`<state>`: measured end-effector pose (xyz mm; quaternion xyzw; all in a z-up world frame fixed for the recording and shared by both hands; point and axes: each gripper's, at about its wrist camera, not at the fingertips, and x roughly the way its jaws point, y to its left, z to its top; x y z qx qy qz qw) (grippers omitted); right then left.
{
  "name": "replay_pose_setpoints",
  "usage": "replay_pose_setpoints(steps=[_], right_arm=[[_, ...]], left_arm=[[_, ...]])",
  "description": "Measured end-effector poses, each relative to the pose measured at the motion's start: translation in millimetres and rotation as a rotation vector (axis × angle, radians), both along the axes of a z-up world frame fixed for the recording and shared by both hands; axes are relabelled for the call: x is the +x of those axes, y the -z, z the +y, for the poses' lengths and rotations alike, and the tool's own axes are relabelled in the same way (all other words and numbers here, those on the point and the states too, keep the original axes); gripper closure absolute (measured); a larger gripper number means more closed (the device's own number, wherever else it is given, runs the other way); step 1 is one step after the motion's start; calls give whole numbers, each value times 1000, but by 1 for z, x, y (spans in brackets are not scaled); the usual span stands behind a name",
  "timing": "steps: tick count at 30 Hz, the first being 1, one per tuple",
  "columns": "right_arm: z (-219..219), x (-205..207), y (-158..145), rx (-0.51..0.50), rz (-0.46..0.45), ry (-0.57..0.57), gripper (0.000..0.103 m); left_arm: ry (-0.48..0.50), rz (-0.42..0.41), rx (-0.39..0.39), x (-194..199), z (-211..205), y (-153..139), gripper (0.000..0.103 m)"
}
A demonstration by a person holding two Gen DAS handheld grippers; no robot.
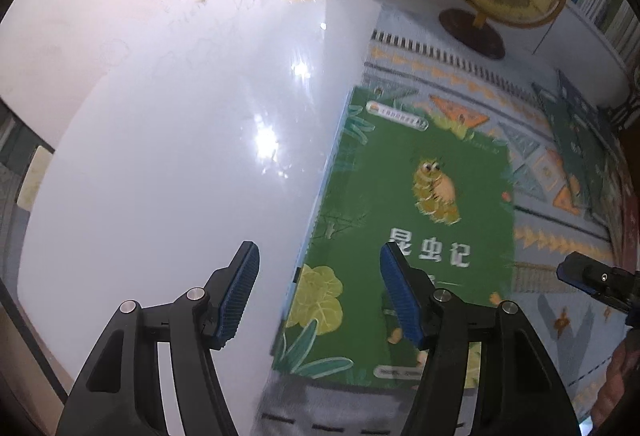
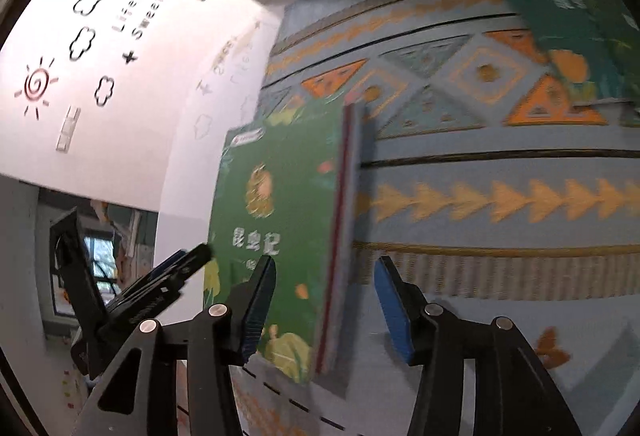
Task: Organize books
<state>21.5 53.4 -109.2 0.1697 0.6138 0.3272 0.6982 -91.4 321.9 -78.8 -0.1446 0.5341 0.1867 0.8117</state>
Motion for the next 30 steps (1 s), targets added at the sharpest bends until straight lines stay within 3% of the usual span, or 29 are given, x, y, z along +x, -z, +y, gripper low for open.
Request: replay_pose_setpoints(steps=[4,9,12,20,30], right_arm=[[-43,8,-7,24,12,-9,53],[-105,6,-43,10,-120,-42,53],[-141,-3,-62,-31,-191,-30,53],[-248,-45,-105,-125,-337,68,53],[-332,-67,-142,-163,-460,217,51]], left_arm=[[-4,-40,32,-4,-13,-25,42],[-60,-32,98,-1,-44,-55,42],[-61,-54,74,3,-67,-68,42],[76,-112,123,9,-157,-108,42],[265,-186,39,34,-267,-130,38]])
